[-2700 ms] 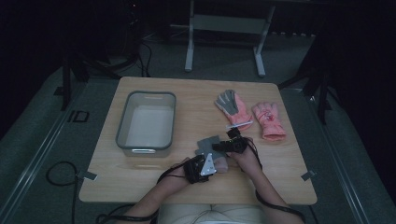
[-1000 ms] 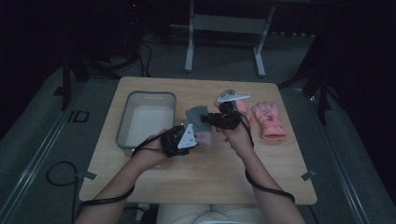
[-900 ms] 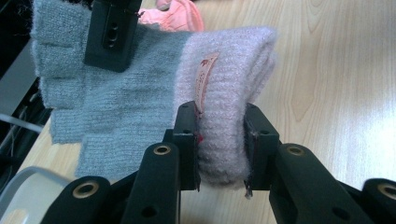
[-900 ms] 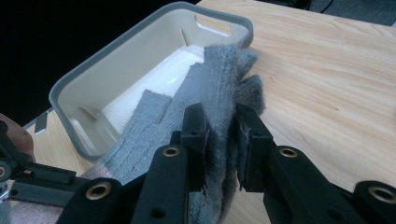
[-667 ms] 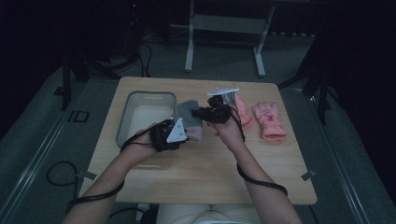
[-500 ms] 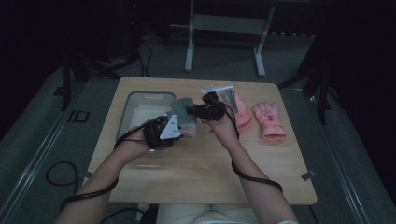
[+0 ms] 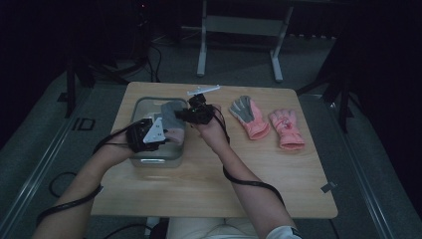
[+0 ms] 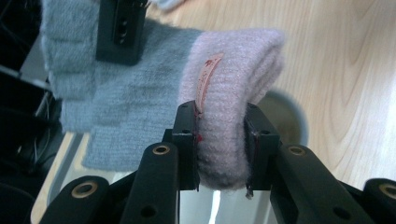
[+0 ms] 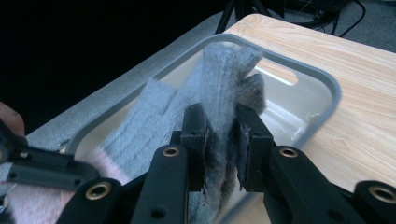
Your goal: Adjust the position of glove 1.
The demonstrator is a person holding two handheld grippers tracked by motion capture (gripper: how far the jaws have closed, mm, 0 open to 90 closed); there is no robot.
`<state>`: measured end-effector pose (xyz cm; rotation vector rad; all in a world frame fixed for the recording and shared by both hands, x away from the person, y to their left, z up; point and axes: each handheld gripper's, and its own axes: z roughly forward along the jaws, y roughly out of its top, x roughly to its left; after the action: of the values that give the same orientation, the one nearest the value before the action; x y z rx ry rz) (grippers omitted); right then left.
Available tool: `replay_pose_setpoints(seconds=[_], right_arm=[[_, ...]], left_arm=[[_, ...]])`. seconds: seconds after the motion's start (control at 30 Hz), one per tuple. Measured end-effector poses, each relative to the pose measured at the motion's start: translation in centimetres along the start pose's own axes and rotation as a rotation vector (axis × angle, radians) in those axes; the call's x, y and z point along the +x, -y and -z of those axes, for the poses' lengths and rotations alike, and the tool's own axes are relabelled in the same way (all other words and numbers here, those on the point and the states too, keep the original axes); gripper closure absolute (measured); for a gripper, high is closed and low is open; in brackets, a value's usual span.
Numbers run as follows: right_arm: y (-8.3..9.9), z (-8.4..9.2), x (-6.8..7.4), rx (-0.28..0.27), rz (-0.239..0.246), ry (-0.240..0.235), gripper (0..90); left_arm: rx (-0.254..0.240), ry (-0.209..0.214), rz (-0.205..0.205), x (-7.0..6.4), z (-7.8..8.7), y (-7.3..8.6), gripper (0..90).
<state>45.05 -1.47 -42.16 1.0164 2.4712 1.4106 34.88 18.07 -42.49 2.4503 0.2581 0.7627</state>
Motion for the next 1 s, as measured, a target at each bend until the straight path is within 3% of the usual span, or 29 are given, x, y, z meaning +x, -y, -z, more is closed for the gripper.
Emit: replay_pose_setpoints(seconds=[0.2, 0.27, 0.6, 0.8, 0.87, 1.0], right_arm=[[0.0, -2.3, 0.4, 0.013, -0.021, -0.025, 75.6], [0.1, -3.8, 0.6, 0.032, -0.018, -0.028, 75.6], [0.9, -8.2, -0.6, 0.122, -0.052, 0.008, 75.0], [1.1, -9.4, -1.5, 0.178, -0.049, 0.030, 70.7], [1.0, -9.4, -1.5, 0.181, -0.044, 0.034, 64.3], [0.9, -8.7, -1.8, 0.173, -0.035, 0.045, 60.3]], left_arm=[[0.005, 0.005, 0.040, 0.4, -0.3, 2.5, 70.1], [0.026, 0.028, 0.058, 0.7, -0.9, 3.8, 70.1], [0.123, 0.107, 0.064, 2.0, -4.0, 5.1, 70.2], [0.153, 0.170, 0.094, 2.6, -5.6, 5.2, 70.3], [0.169, 0.187, 0.103, 2.7, -6.1, 5.2, 70.2], [0.214, 0.216, 0.093, 2.6, -7.3, 5.2, 70.1]])
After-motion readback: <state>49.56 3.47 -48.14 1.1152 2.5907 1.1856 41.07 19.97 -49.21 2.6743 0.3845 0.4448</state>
